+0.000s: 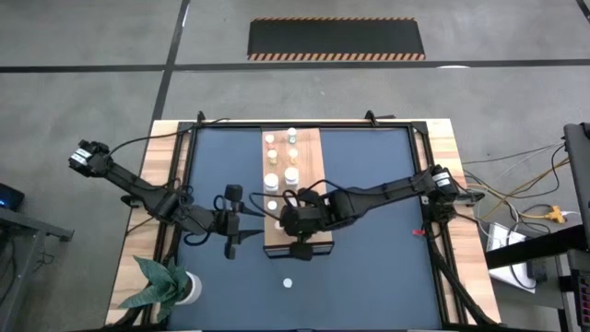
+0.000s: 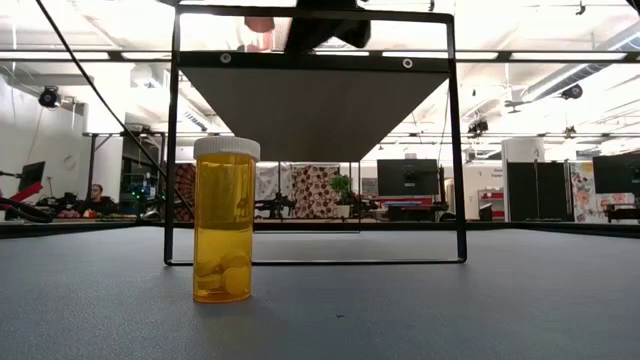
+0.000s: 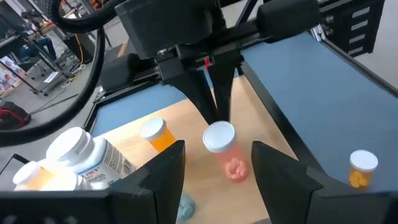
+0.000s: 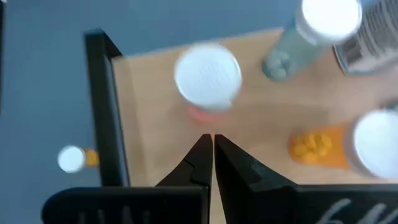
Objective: Pick and place medicine bottles onto shelf by color
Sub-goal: Put the pink pill bottle on the shelf
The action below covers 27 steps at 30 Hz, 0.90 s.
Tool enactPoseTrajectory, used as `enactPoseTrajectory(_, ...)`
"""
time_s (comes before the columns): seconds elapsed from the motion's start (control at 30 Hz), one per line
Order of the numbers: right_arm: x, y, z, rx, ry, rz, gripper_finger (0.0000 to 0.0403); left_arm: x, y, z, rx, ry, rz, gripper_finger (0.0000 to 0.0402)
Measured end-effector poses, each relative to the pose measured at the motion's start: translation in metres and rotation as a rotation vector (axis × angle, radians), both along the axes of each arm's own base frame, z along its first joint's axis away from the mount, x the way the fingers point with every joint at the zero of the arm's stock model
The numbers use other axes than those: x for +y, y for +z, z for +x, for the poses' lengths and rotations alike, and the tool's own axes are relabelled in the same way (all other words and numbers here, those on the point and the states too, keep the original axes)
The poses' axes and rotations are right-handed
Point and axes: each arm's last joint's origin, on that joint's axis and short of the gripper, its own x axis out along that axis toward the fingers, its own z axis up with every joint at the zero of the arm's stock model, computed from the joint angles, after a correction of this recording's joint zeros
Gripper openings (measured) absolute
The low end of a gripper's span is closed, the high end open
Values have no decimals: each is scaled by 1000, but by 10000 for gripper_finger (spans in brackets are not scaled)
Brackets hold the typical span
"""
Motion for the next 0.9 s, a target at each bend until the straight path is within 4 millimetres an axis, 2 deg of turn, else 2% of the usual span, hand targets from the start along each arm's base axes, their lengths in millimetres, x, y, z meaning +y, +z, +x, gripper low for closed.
enactPoseTrajectory(0.27, -6, -4, 2, -2, -39, -78, 8, 0, -2, 0, 8, 0, 4, 169)
enactPoseTrajectory(0.43, -3, -5, 10, -58, -5, -79, 8, 0, -2, 0, 8, 0, 4, 169)
enactPoseTrajectory(0.9, -1, -3, 14, -91, 52, -46, 8, 0, -3, 0, 9, 0, 5, 169)
